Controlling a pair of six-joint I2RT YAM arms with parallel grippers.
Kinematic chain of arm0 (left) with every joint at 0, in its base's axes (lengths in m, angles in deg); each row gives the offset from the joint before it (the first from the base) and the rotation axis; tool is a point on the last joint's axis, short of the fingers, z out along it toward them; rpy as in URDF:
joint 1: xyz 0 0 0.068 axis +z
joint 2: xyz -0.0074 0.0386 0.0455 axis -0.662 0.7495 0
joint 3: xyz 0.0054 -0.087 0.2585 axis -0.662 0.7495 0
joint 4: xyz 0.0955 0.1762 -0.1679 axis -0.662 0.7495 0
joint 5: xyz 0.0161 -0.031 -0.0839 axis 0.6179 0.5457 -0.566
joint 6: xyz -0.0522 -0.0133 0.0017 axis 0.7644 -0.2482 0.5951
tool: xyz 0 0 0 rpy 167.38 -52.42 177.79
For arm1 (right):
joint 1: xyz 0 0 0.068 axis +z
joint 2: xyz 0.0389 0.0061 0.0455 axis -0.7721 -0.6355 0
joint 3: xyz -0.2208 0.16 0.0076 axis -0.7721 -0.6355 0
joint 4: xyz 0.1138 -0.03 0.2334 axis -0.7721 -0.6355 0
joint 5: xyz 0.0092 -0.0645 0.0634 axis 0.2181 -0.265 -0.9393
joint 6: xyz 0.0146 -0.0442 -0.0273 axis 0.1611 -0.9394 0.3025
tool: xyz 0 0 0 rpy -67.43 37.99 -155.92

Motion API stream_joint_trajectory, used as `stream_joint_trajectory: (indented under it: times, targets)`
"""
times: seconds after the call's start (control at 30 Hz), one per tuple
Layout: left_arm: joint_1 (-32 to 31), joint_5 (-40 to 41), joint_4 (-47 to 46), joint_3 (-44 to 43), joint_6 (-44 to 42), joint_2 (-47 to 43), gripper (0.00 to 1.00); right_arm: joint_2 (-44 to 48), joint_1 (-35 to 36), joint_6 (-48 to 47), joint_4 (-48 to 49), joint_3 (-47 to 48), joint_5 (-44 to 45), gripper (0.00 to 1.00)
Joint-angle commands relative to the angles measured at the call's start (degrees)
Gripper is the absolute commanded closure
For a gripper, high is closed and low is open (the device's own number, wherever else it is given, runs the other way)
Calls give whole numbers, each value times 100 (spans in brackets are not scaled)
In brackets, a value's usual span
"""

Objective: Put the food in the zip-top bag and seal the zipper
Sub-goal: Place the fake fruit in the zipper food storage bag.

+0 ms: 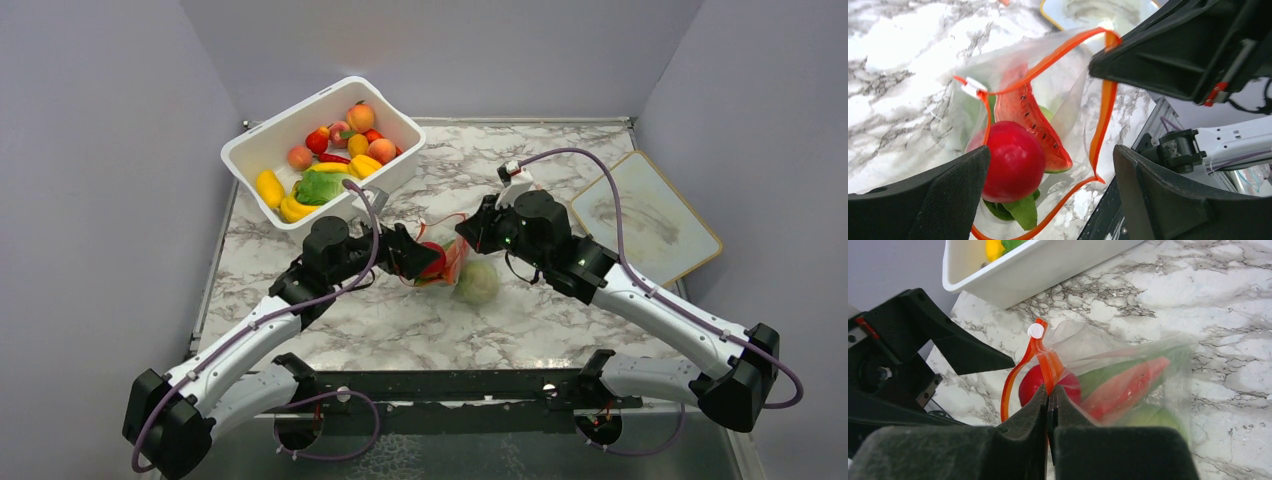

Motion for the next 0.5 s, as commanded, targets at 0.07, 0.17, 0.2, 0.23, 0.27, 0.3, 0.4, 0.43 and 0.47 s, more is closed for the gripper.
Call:
stream_joint_trajectory:
  times: [0.07, 0.17, 0.2, 0.23, 0.27, 0.3, 0.4, 0.43, 0.47]
  targets:
    - [-19, 212, 308, -474, -347, -220, 6, 214, 11, -127, 281, -28, -105, 99]
    - [-20, 475, 796, -673, -590, -252, 9, 265, 11, -159, 238, -21, -74, 99]
    - [-23, 613, 1008, -751, -671, -247, 11, 275, 11, -168, 225, -21, -57, 99]
    - [-17, 749, 1204, -808, -753, -234, 13, 292, 11, -173, 214, -7, -56, 99]
    - [-19, 894, 1386, -843, -808, -210, 16, 306, 11, -177, 198, 6, -67, 99]
    - [-23, 1024, 1543, -875, -838, -179, 20, 311, 11, -178, 191, 13, -70, 99]
    - [-23, 1076, 1814, -858, -909, -46, 29, 321, 11, -152, 179, 35, -83, 99]
    - [-20, 956, 1799, -807, -910, -5, 31, 321, 11, -144, 189, 27, -89, 99]
    - [-20, 812, 1746, -746, -921, 31, 32, 321, 11, -143, 197, 25, -89, 99]
